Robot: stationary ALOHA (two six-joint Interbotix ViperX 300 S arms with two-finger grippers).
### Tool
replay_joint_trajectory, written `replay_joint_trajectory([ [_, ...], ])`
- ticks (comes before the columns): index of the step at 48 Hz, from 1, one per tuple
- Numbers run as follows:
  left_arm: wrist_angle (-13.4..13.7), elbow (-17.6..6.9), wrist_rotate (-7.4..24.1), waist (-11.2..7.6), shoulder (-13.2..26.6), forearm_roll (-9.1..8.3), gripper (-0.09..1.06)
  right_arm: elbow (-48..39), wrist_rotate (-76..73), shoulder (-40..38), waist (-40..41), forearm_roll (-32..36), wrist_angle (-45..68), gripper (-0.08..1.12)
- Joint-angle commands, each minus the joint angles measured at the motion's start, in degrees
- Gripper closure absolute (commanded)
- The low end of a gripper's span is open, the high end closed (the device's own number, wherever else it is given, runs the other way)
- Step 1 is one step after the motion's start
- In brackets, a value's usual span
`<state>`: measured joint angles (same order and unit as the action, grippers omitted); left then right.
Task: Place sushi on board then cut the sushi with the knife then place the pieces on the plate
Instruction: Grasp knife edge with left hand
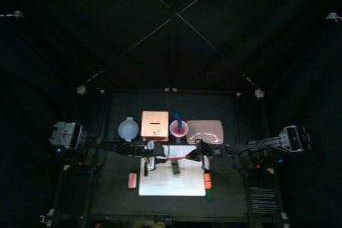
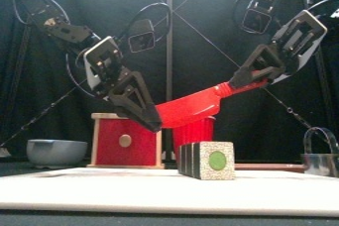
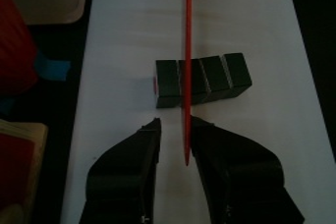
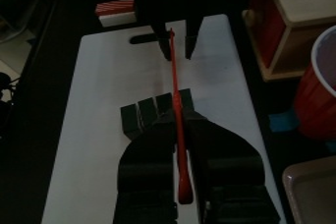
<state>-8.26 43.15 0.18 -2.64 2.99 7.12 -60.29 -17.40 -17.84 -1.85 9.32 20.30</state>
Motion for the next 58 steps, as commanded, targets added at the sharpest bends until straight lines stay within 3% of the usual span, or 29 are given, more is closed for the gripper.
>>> replay_joint_trajectory([
  [1, -0.26, -1.23, 0.09, 0.18, -1.49, -0.09, 0.35, 1.14, -0.26, -0.18, -0.18, -0.7, 0.26, 0.69],
  [23, -0.26, -1.23, 0.09, -0.35, -1.49, -0.09, 0.37, 3.78, -0.09, 2.11, -0.35, -4.66, -9.49, 0.69],
  [58, 1.05, -1.32, 0.18, -0.44, 0.26, -0.18, 0.36, 4.75, -0.18, 2.02, -0.35, -4.22, -9.93, 0.69],
])
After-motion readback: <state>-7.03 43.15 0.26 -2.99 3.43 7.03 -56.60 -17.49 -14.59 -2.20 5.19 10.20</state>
